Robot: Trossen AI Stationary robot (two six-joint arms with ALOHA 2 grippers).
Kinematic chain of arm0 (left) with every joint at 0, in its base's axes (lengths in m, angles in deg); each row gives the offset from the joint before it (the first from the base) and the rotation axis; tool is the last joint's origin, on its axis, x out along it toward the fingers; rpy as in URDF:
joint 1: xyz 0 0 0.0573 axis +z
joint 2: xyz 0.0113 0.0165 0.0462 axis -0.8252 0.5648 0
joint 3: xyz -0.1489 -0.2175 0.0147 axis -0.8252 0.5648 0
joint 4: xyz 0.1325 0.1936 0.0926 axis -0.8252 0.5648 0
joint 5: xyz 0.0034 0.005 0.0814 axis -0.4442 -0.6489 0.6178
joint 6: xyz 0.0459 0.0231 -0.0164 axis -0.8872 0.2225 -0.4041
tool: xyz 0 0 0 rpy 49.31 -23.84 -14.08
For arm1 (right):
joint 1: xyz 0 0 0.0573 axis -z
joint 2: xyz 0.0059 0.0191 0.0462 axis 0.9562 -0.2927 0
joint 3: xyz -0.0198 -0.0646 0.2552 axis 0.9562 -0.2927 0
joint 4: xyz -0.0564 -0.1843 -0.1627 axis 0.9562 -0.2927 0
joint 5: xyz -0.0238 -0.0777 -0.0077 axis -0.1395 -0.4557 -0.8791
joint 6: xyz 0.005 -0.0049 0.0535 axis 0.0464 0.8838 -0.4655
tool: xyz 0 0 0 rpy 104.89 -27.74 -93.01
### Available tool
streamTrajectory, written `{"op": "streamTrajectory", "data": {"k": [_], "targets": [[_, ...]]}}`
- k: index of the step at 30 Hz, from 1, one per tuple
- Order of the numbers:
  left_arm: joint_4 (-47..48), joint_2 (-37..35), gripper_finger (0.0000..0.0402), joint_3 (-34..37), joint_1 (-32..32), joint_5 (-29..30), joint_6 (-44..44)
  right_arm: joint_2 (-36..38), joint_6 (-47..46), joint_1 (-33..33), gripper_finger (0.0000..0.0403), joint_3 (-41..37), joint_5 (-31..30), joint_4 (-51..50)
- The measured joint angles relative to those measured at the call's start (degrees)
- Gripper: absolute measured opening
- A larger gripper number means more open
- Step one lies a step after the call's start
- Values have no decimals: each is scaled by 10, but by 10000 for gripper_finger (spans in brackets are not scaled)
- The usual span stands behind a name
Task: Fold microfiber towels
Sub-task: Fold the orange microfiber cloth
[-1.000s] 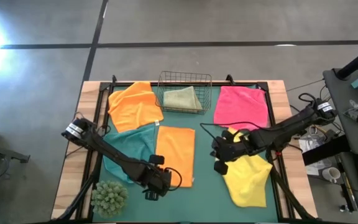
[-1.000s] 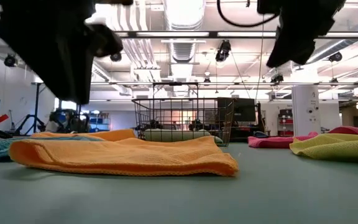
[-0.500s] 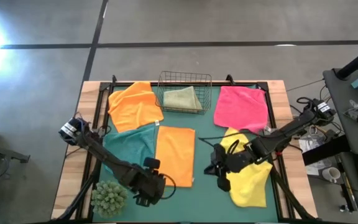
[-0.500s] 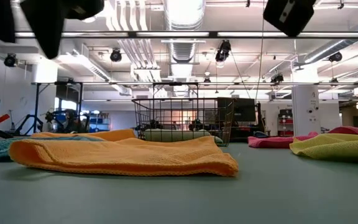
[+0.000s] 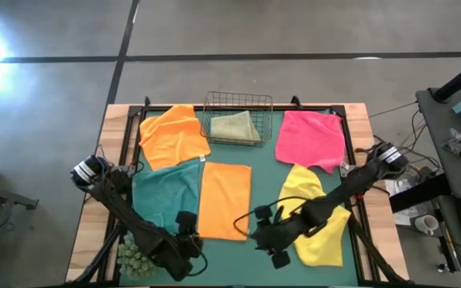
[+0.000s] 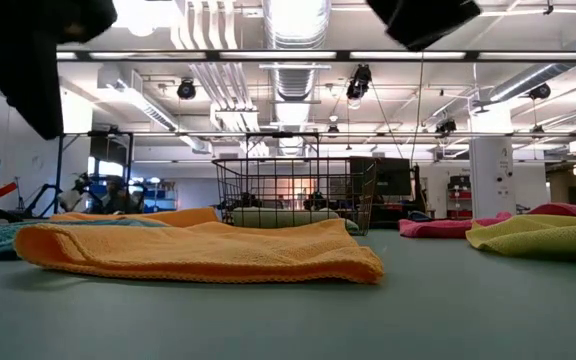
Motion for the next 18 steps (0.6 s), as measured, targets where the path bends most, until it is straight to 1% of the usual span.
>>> {"op": "streamTrajectory", "data": {"k": [5, 9, 11, 14, 18], "targets": [[-29, 1, 157, 28, 1, 2, 0, -63, 20, 0, 179, 47, 1, -30], [-70, 2, 157, 61, 1, 4, -1, -102, 32, 2, 178, 64, -3, -29], [-82, 2, 157, 73, 5, 14, -1, -119, 31, 6, 178, 69, -11, -32], [-86, 2, 157, 79, 8, 34, -1, -133, 31, 15, 178, 72, -14, -24], [-89, 2, 157, 82, 15, 43, -1, -136, 20, 27, 178, 65, -15, -25]]}}
